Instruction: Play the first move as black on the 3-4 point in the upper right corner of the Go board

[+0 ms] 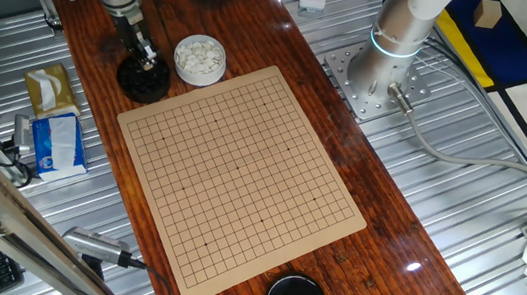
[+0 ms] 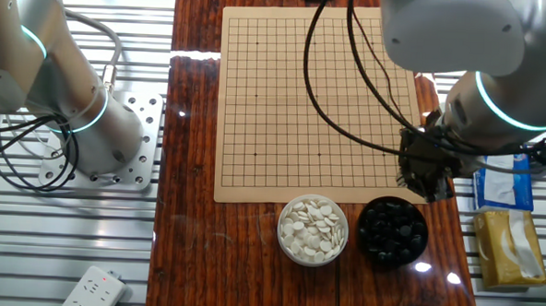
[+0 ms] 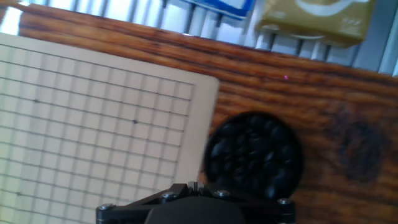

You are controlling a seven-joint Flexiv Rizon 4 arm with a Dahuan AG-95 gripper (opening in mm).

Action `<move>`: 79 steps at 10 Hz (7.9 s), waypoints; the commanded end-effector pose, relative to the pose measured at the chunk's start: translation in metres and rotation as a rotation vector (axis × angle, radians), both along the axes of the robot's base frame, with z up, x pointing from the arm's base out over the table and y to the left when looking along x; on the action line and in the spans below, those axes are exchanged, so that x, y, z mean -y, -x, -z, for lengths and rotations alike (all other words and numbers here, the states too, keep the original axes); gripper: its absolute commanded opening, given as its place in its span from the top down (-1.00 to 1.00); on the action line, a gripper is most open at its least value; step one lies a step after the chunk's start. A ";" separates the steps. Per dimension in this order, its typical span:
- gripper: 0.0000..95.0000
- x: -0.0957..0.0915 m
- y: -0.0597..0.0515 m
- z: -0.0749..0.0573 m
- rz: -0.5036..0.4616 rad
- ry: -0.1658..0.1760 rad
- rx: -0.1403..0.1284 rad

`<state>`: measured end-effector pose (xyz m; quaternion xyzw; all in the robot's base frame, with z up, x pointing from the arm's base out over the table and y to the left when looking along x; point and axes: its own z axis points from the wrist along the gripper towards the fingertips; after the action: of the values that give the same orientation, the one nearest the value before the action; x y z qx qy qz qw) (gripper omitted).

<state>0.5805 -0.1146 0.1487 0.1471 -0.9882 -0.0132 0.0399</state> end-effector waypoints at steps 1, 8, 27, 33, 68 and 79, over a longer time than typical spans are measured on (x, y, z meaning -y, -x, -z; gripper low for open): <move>1.00 0.000 0.001 0.000 0.016 0.013 -0.006; 1.00 0.000 0.001 0.000 -0.023 0.020 -0.030; 1.00 0.000 0.001 0.000 0.071 0.019 -0.010; 1.00 0.035 -0.001 0.010 0.031 0.014 0.009; 0.60 0.045 -0.021 0.092 -0.110 -0.046 0.089; 1.00 0.042 -0.020 0.099 -0.107 -0.042 0.117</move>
<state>0.6007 -0.1567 0.0490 0.2013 -0.9790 -0.0238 -0.0204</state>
